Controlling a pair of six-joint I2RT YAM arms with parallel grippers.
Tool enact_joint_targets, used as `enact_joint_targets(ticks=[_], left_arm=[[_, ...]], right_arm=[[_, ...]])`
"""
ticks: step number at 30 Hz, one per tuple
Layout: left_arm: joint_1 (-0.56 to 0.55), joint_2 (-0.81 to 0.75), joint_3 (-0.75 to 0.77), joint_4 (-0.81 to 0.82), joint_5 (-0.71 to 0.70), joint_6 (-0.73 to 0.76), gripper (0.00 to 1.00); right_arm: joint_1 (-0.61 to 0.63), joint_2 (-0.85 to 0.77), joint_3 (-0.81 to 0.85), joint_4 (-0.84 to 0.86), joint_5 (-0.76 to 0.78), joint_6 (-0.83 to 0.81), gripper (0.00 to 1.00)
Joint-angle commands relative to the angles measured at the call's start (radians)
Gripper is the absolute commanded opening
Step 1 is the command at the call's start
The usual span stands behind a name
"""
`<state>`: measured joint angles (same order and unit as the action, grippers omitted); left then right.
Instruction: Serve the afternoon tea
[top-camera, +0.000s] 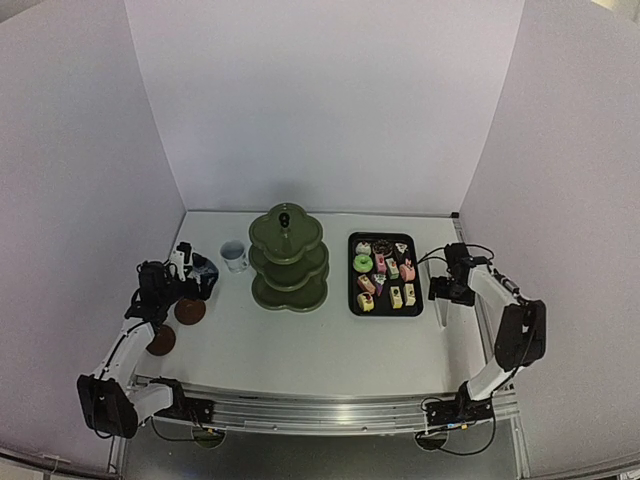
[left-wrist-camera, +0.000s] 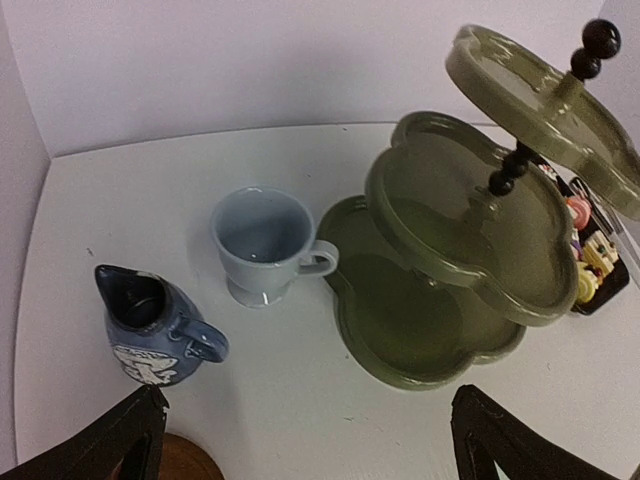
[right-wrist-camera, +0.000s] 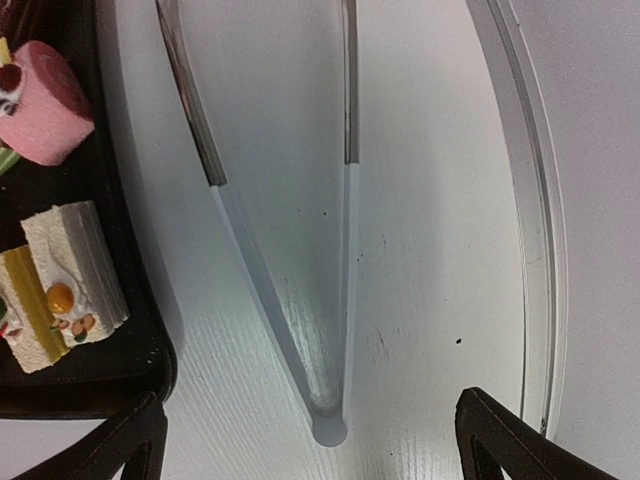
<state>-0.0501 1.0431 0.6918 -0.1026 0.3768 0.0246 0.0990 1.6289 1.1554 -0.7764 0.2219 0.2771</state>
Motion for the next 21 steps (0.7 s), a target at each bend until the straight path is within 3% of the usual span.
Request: enact_joint_targets(ticks=[1,10,21], left_arm=[[-0.006,0.000,0.027,-0.094,0.155,0.049,1.00],[-0.007,0.038,0.058,-0.076,0.251,0.026,1.00],[-0.006,0.068,0.071,-0.046,0.239,0.052,1.00]], right_arm=[[-0.001,0.080,0.064,-0.090,0.011,0.027,0.98],[-0.034,0.281,0.195,-0.081,0.003,-0.003,0.98],[-0.090,0.388,0.261,-0.025,-0.085,-0.036,0.93]])
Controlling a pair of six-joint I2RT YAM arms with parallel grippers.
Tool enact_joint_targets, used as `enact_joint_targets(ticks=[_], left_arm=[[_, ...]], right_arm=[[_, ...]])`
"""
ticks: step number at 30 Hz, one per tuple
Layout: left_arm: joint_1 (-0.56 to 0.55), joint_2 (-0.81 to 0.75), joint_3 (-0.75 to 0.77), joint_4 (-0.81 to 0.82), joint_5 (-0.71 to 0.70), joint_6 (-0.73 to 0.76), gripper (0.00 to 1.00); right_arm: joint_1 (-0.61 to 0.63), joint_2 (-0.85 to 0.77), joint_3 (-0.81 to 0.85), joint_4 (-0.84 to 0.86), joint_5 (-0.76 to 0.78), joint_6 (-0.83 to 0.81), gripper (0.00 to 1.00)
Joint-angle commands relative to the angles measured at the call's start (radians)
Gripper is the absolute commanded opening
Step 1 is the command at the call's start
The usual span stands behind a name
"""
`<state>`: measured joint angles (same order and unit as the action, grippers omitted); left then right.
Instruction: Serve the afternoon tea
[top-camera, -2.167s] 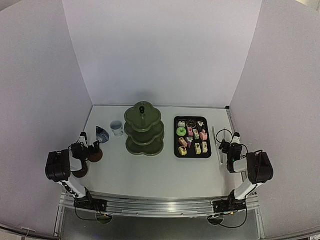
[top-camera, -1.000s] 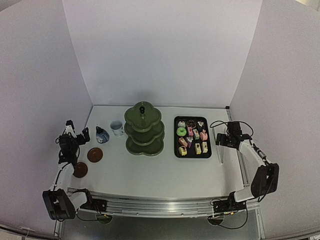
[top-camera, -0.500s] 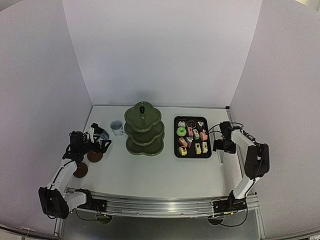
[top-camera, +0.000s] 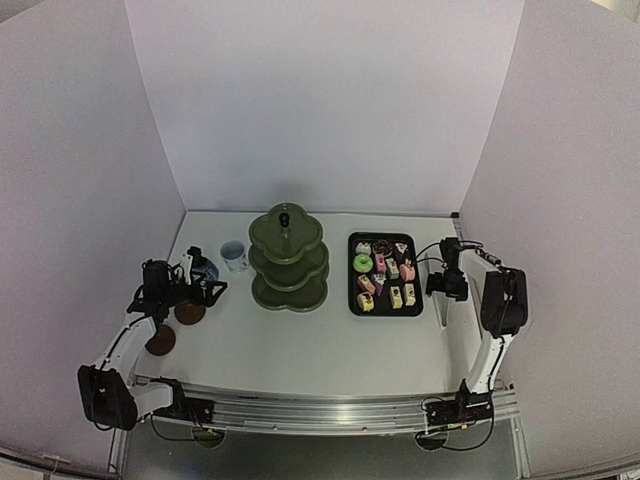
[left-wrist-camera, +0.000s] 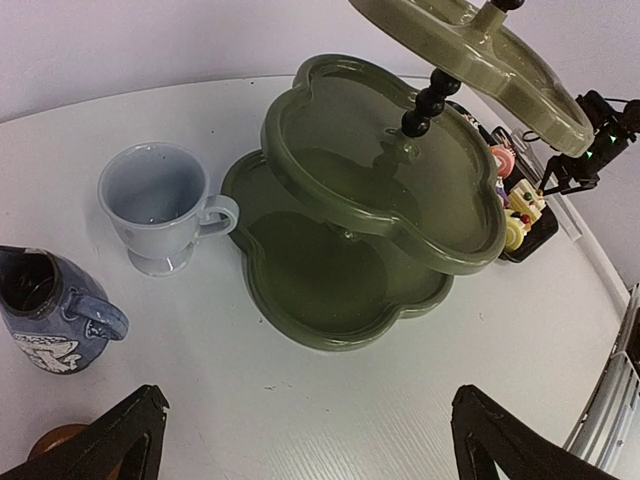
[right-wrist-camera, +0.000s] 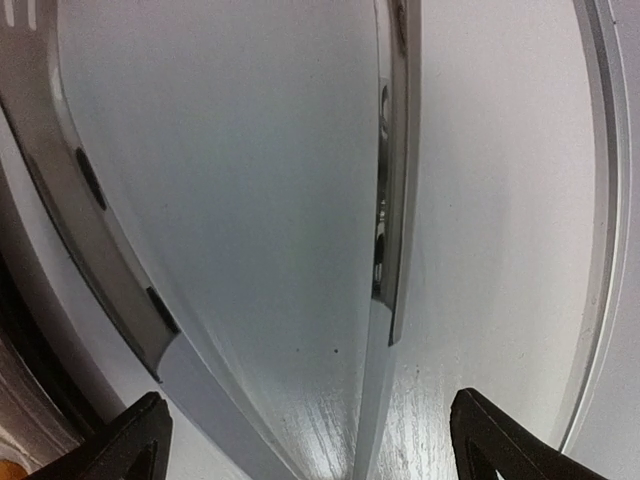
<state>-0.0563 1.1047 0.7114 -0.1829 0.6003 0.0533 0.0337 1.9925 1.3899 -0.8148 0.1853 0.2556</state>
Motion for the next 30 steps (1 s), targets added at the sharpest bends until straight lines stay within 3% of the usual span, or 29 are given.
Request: enact_joint_targets(ticks=[1,14,25,30], left_arm=[[0.000,0.009,0.051,0.036,0.015,0.027,1.00],[-0.001,0.041,0.056,0.072,0.023,0.039,1.00],[-0.001,0.038,0.060,0.069,0.019,0.067,1.00],[-0.001,0.038,0.058,0.071,0.018,0.079,1.00]], right_arm=[[-0.024,0.030,0.027,0.014,-0.055,-0.018,0.92],[-0.023,0.049,-0.049,0.038,-0.071,-0.028,0.81],[-0.023,0.040,-0.071,0.065,-0.076,-0.017,0.56],[-0.023,-0.013,-0.065,0.056,-0.068,-0.009,0.50]])
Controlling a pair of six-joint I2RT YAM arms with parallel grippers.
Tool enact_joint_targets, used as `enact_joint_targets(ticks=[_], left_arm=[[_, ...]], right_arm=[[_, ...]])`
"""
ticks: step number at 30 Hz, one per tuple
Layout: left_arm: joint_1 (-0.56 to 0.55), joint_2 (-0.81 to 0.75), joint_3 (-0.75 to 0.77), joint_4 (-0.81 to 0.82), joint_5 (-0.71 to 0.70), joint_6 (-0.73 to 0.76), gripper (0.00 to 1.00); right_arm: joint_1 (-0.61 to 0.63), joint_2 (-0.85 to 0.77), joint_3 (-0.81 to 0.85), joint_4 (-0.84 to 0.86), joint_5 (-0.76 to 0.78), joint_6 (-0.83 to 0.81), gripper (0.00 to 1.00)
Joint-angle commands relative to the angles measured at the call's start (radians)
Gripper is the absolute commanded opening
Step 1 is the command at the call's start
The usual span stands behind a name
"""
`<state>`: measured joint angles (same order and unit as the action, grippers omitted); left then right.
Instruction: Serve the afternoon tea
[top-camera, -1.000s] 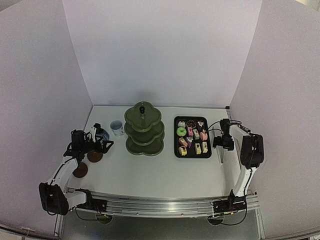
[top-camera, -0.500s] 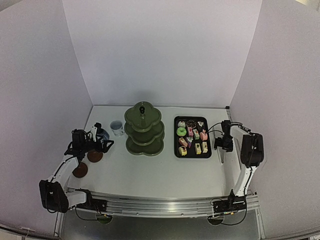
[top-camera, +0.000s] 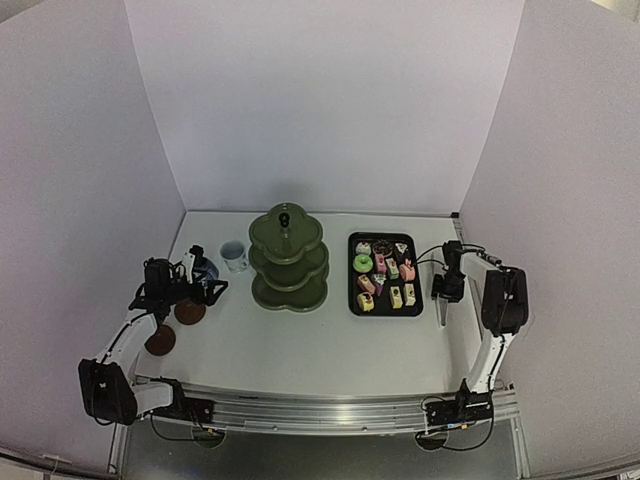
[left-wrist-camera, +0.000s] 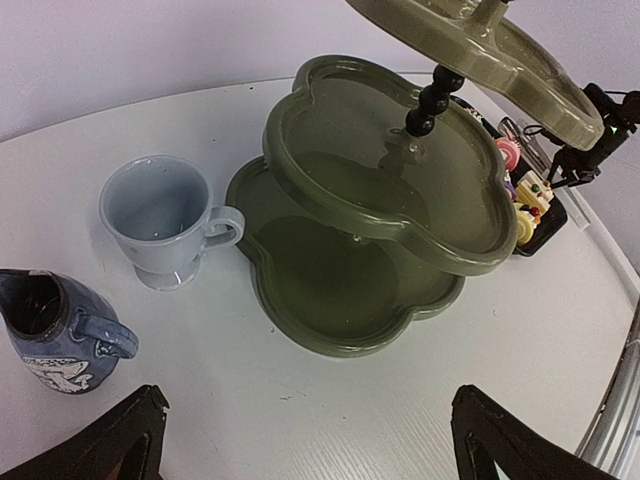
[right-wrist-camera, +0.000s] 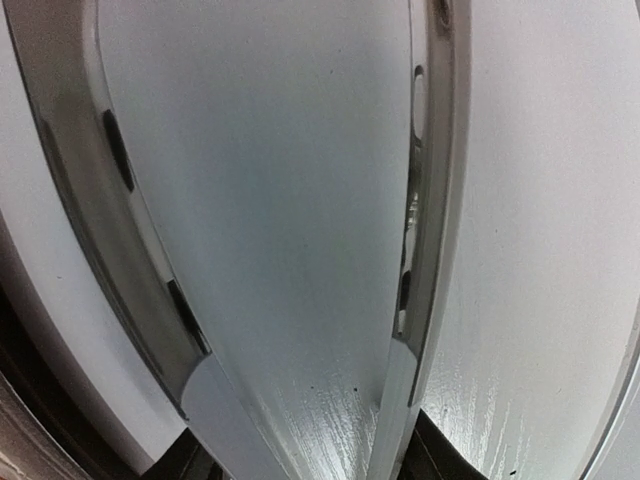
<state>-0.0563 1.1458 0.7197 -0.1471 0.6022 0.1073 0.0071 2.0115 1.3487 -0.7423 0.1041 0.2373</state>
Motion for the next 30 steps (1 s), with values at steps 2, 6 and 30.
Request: enact_joint_targets(ticks=[2,6,30], left_arm=[[0.000,-0.003,0.049,0.039,0.018,0.028,1.00],[0.000,-0.002,0.051,0.045,0.021,0.030,1.00],[0.000,-0.010,0.037,0.068,0.026,0.032,1.00]], right_arm=[[0.004,-0.053,-0.009,-0.034,0.009,0.015,0.49],[0.004,-0.075,0.050,-0.109,0.008,0.030,0.49],[0.002,-0.138,0.389,-0.489,-0.114,0.109,0.50]])
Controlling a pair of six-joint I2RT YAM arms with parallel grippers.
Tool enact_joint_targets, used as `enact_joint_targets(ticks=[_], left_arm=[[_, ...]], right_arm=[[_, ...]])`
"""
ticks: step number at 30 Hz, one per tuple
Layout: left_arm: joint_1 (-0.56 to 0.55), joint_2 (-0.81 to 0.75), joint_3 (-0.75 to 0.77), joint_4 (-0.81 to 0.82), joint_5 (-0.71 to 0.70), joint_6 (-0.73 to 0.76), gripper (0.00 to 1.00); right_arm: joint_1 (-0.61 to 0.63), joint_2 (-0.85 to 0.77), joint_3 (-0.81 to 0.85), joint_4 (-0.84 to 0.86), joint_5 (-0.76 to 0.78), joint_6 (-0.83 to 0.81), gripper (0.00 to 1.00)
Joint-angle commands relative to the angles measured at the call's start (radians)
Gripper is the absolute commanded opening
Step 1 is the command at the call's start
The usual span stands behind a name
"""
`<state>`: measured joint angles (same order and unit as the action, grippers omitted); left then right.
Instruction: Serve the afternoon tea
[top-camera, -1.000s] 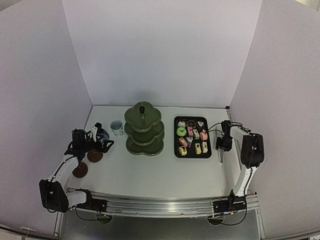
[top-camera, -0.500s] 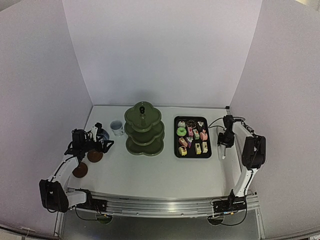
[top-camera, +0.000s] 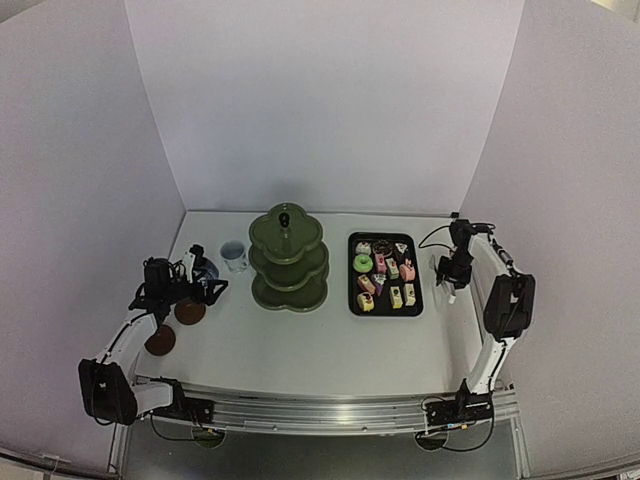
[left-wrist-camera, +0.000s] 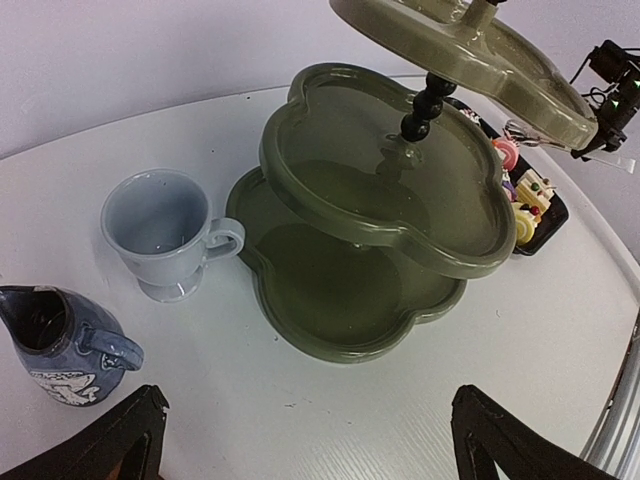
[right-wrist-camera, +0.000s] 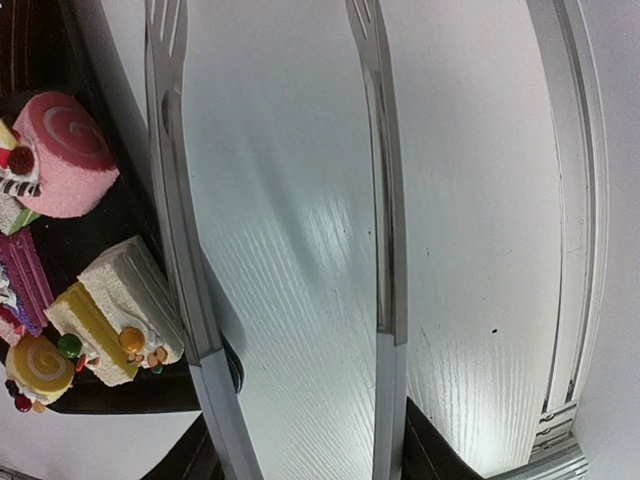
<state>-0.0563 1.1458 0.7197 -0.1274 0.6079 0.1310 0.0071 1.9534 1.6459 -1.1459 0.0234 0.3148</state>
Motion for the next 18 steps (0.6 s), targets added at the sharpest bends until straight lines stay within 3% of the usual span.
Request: enact_joint_targets(ticks=[1,13,18], left_arm=[[-0.001,-0.010,0.037,0.050,0.021,0.008,1.00],[0.000,0.000,0.032,0.074,0.029,0.005,1.00],[0.000,-0.001,0.029,0.077,0.034,0.011,1.00]], right_arm=[[0.002,-0.081,0.112,-0.105,-0.049,0.033,0.50],[0.009,-0.108,0.203,-0.179,-0.068,0.032,0.48],[0.096,-0.166,0.214,-0.163,0.016,-0.045,0.48]])
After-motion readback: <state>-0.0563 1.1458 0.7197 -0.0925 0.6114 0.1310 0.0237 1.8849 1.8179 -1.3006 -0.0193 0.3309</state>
